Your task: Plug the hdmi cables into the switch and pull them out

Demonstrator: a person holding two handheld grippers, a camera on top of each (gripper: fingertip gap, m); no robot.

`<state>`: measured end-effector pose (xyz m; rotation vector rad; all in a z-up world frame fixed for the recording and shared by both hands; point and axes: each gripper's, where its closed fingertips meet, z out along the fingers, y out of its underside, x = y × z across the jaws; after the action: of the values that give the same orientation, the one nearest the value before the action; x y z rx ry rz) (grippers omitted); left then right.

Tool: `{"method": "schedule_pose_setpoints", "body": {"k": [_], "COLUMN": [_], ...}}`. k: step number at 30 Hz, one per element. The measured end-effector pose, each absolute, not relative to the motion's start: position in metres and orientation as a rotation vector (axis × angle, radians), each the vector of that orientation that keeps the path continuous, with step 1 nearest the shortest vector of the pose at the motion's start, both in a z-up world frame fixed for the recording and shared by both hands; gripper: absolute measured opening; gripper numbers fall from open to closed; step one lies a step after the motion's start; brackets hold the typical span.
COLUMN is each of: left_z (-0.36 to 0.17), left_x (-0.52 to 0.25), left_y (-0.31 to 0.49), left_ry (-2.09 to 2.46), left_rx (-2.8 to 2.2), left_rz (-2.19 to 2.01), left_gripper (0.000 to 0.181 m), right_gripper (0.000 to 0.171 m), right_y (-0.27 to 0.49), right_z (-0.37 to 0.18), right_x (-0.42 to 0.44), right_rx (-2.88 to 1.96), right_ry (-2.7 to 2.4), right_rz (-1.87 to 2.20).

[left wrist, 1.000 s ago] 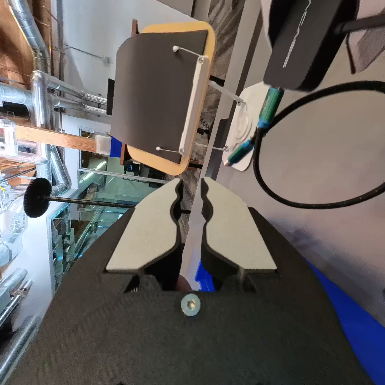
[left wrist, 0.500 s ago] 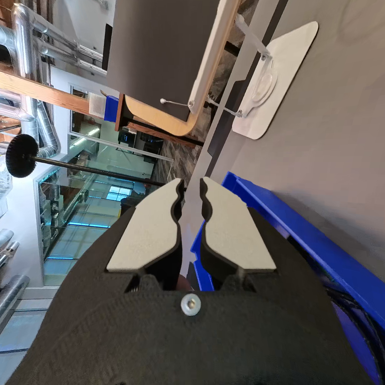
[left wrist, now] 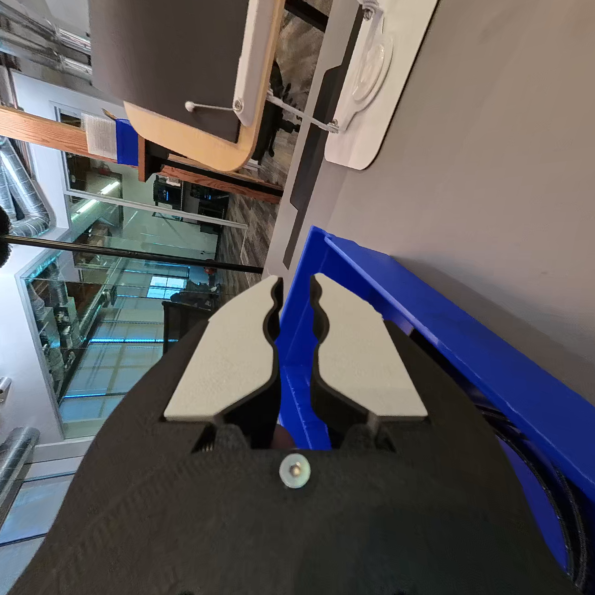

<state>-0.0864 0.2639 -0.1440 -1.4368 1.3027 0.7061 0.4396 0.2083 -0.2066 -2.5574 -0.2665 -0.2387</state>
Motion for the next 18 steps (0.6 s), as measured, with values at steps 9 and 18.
{"method": "schedule_pose_setpoints", "body": {"k": [9,18], "left_z": [-0.166,-0.168], "left_x": [-0.093,-0.111], "left_y": [0.269,0.279], "left_ry": [1.352,1.32], "left_rx": [-1.479,-1.555], "left_rz": [0.726,0.715], "left_gripper": [0.017,0.02], "right_gripper": [0.072,0.075], "right_y": [0.193,0.183], "right_z": [-0.252,-0.202], "right_x": [0.45,0.438], "right_rx": [-2.937,-2.785], "right_ry": [-0.283,-0.418], "right_rz": [-0.15,-0.158]}}
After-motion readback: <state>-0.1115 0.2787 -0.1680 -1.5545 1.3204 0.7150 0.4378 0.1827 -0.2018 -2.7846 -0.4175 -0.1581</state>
